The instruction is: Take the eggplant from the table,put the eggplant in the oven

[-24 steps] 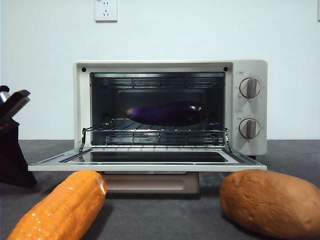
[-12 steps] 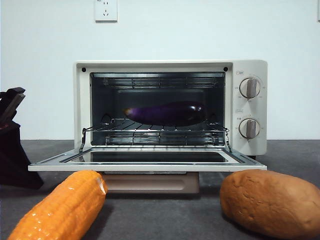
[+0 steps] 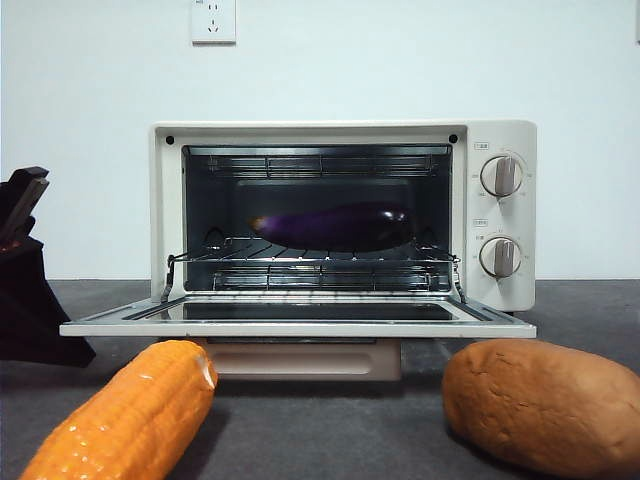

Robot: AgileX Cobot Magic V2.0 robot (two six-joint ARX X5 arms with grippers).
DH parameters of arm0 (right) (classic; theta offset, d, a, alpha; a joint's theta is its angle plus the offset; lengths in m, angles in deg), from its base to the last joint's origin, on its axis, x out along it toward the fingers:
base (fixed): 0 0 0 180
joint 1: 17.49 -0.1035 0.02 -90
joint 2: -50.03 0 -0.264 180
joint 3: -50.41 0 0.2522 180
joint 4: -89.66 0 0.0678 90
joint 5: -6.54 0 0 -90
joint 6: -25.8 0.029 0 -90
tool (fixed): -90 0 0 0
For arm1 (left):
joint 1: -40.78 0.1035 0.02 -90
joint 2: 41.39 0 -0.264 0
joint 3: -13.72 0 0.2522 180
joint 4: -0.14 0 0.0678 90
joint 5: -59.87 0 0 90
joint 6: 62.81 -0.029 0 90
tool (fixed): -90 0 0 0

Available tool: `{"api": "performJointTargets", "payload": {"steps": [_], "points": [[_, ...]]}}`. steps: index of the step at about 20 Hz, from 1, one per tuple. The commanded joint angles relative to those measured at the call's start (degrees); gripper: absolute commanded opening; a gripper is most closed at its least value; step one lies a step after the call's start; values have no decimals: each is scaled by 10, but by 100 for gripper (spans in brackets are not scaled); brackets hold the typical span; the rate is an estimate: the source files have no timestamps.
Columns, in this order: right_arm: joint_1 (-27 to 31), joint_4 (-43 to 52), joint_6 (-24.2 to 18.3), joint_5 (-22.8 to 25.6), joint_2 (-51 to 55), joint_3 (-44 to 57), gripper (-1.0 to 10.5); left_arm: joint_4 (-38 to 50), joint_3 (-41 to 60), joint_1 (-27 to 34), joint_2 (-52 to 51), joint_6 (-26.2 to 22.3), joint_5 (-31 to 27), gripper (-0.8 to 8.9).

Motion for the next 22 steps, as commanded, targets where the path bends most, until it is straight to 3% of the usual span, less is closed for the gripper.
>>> {"api": "performJointTargets", "payload": {"steps": [1,12,16,22], "points": [[-7,-16,25,0,3,-13,4,10,-21,-4,14,-10,59,6],[-7,-70,72,-2,12,-12,4,6,-120,-1,13,58,153,6],[-7,-70,75,-2,12,-3,4,1,-179,5,13,85,162,6],[-7,-39,75,0,12,56,4,-60,-295,20,8,85,159,6]]}}
